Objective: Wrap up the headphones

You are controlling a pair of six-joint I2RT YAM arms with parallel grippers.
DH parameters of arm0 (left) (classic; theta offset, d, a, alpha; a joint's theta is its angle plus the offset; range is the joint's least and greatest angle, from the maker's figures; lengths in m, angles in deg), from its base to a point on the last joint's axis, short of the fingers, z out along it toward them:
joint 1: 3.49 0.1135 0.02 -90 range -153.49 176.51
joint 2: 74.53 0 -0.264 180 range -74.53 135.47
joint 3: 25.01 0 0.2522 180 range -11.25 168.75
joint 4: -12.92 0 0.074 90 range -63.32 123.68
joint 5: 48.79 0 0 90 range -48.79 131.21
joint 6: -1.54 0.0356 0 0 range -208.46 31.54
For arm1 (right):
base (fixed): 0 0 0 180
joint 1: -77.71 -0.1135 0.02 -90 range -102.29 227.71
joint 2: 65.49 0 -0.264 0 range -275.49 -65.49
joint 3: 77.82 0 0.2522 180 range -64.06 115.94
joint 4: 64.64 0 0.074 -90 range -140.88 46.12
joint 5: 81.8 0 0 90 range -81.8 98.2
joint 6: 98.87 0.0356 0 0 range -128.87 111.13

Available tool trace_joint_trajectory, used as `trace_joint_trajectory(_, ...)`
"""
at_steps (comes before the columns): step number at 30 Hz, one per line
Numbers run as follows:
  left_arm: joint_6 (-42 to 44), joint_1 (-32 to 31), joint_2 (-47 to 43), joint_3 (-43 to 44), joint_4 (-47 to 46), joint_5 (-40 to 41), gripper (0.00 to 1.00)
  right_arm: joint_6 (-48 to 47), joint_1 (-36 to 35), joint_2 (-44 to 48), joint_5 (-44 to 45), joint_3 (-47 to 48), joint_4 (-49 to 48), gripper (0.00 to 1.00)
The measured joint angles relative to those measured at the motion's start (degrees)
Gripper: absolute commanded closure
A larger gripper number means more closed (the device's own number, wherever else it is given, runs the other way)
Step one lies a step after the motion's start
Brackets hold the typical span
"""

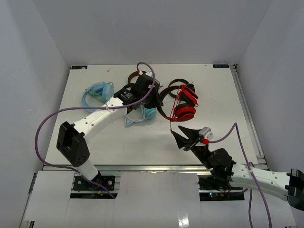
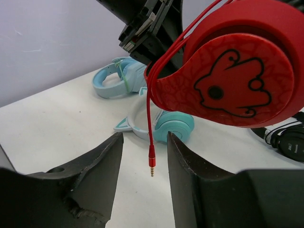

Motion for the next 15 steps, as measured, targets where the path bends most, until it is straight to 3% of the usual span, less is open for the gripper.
trace_joint_trajectory(3,0.1,0.0,-0.7,-0.2,0.0,0.1,1.0,3.2,0.1,-0.3,-1.7,0.0,0.0,0.73)
trace_joint_trajectory(5,0.4,0.0,-1.3,-0.3,-0.1,1.1,1.0,6.8,0.1,0.1,-3.5,0.0,0.0,0.77)
trace_joint_trajectory(6,0.6,0.0,-1.8,-0.4,-0.1,1.7,1.0,8.5,0.1,0.3,-4.6,0.0,0.0,0.85)
trace_joint_trajectory(9,1.0,0.0,-3.8,-1.6,-0.9,4.2,1.0,14.4,0.1,0.5,-7.5,0.0,-1.7,0.92)
trace_joint_trajectory(11,1.1,0.0,-5.4,-2.7,-1.5,5.6,1.0,17.9,0.1,-0.6,-8.4,0.0,-3.7,0.9)
trace_joint_trajectory(12,1.1,0.0,-6.1,-3.2,-1.8,6.0,1.0,19.6,0.1,-1.7,-8.7,0.0,-4.8,0.8)
trace_joint_trajectory(15,1.0,0.1,-7.2,-3.9,-3.0,6.6,1.0,22.5,0.1,-6.1,-9.3,0.0,-6.2,0.66)
